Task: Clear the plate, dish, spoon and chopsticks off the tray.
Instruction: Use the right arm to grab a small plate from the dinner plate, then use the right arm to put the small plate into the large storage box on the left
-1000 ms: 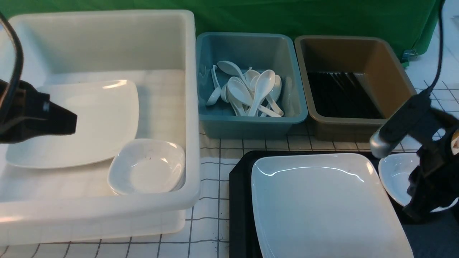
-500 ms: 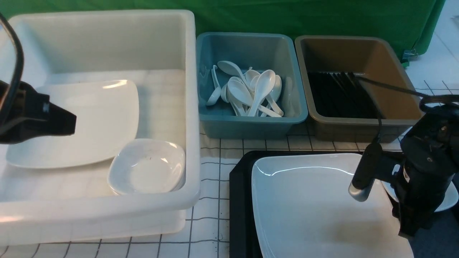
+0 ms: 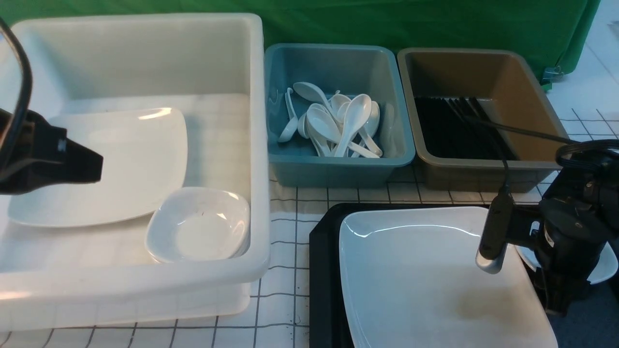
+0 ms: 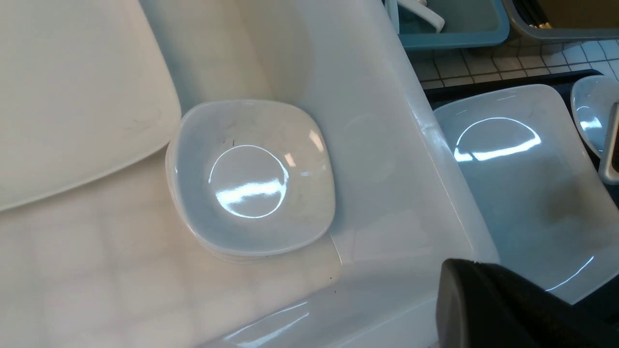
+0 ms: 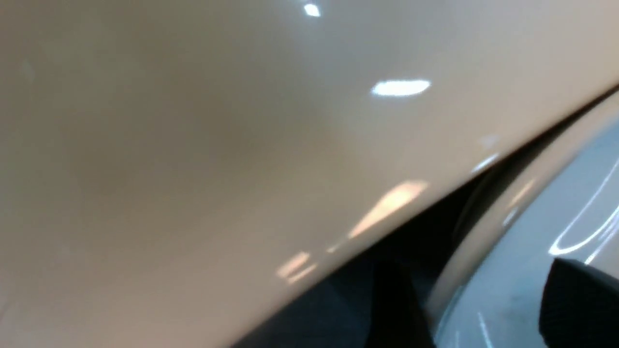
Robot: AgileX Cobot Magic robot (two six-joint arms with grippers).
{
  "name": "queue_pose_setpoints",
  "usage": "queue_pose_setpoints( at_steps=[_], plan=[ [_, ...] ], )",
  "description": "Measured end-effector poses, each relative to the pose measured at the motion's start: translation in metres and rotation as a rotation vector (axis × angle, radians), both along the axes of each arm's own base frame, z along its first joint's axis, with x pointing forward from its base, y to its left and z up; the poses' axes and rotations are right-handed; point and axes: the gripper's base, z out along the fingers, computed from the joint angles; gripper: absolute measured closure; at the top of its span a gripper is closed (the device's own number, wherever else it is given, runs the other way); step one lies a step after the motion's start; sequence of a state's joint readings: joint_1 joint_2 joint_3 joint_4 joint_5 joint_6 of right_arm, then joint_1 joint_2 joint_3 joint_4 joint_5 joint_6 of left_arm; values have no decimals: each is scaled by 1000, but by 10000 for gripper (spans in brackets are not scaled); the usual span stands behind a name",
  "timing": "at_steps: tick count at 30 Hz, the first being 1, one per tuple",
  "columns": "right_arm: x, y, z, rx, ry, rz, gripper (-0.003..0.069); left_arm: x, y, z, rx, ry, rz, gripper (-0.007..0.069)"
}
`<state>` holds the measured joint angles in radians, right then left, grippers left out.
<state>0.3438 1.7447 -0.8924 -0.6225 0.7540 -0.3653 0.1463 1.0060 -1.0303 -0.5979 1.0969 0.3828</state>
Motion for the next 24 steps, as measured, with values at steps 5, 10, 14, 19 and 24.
queue_pose_setpoints(
  at_steps=[5, 10, 14, 19, 24],
  plan=[
    [3, -13, -9, -17, 21, -49, 253, 0, 0, 0, 0, 1, -1, 619],
    [6, -17, -12, -37, 28, -45, 349, 0, 0, 0, 0, 3, -2, 619],
    [10, -15, -13, -39, 14, 8, 508, 0, 0, 0, 0, 3, -2, 619],
    [8, -17, -9, -62, 20, -4, 527, 0, 0, 0, 0, 4, -3, 619],
    [-8, 0, 24, -32, -40, -4, 615, -1, 0, -1, 7, 9, -4, 619]
  ],
)
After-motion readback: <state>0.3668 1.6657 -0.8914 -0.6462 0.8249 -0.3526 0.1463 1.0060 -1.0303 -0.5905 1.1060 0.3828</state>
